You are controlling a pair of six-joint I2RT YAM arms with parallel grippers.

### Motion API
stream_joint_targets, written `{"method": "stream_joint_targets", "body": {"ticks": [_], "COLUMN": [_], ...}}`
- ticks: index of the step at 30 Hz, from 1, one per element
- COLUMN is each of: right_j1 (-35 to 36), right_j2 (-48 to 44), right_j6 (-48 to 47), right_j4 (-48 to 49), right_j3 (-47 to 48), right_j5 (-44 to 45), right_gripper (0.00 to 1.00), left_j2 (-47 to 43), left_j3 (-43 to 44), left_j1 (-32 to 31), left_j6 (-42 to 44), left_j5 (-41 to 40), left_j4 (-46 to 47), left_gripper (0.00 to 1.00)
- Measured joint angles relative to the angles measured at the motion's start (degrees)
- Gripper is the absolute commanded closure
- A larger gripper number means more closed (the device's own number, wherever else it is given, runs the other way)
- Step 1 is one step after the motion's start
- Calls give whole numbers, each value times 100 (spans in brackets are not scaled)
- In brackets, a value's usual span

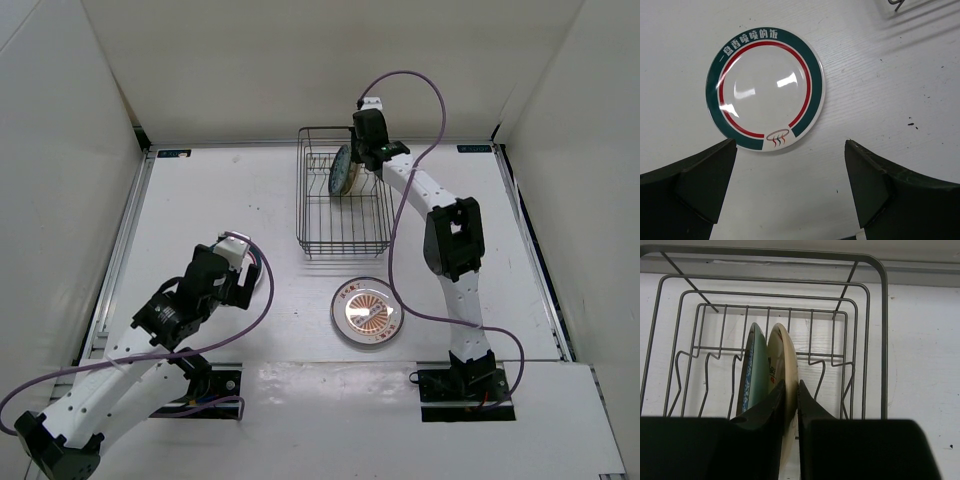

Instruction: Unload the plates from the dish rack

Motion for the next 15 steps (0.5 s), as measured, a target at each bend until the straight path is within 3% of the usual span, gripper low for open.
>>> {"method": "stream_joint_targets", "body": {"ticks": [15], "right_j1": [127], "right_j2": [-4], "right_j6": [-136], "right_j4": [2], "right_j3": [0], "right_j5": [350], "right_gripper": [99], "left_j2": [-87], "left_j3": [0], "left_j1": [0], "left_j6": [2], "left_j5": [-50], "left_j4": [-2], "left_gripper": [1]}}
